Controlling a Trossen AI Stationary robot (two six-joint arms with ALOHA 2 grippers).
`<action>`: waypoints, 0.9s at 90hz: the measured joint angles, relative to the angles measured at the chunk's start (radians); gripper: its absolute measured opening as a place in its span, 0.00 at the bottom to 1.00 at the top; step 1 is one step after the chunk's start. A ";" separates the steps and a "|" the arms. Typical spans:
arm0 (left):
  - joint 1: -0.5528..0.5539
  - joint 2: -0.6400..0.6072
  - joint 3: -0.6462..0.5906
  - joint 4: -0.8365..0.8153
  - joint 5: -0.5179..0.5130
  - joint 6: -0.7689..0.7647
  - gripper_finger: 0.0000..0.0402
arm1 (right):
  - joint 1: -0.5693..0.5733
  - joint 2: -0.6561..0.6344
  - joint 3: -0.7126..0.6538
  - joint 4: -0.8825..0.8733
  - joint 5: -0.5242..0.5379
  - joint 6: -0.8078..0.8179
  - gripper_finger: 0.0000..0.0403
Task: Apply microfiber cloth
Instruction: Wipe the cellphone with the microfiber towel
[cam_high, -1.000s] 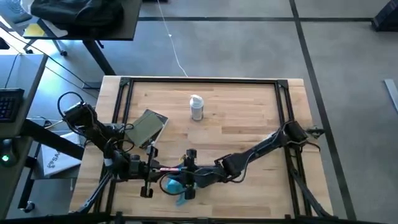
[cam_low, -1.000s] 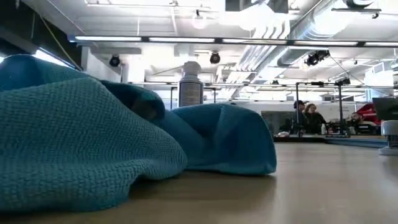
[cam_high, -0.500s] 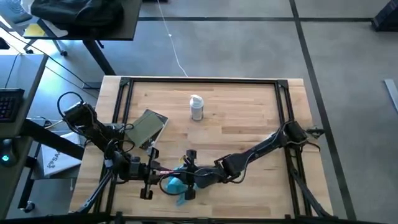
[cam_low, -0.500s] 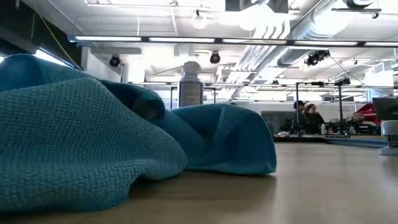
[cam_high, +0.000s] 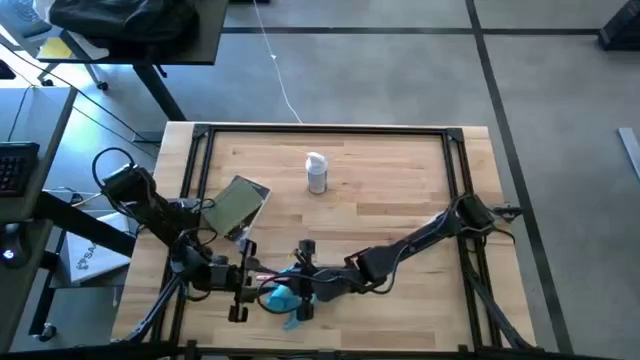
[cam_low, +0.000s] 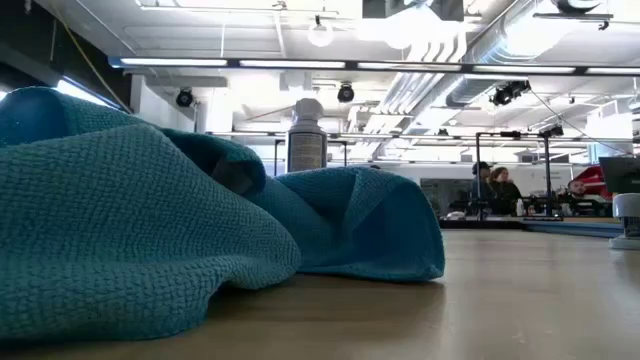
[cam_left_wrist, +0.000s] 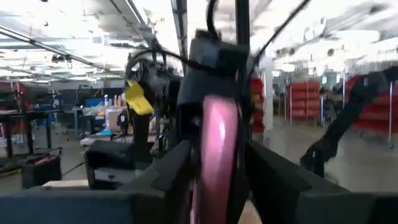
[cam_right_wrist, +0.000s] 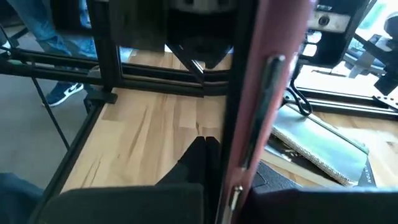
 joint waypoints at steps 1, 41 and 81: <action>0.000 0.000 0.000 -0.005 -0.001 -0.003 0.33 | 0.000 0.000 0.000 0.001 0.000 0.000 0.00; 0.040 0.000 0.000 -0.117 -0.022 -0.070 0.29 | 0.000 0.000 0.000 0.014 -0.005 -0.018 0.00; 0.012 0.000 -0.001 -0.110 -0.040 -0.030 0.17 | 0.002 0.000 0.000 0.015 -0.004 -0.019 0.00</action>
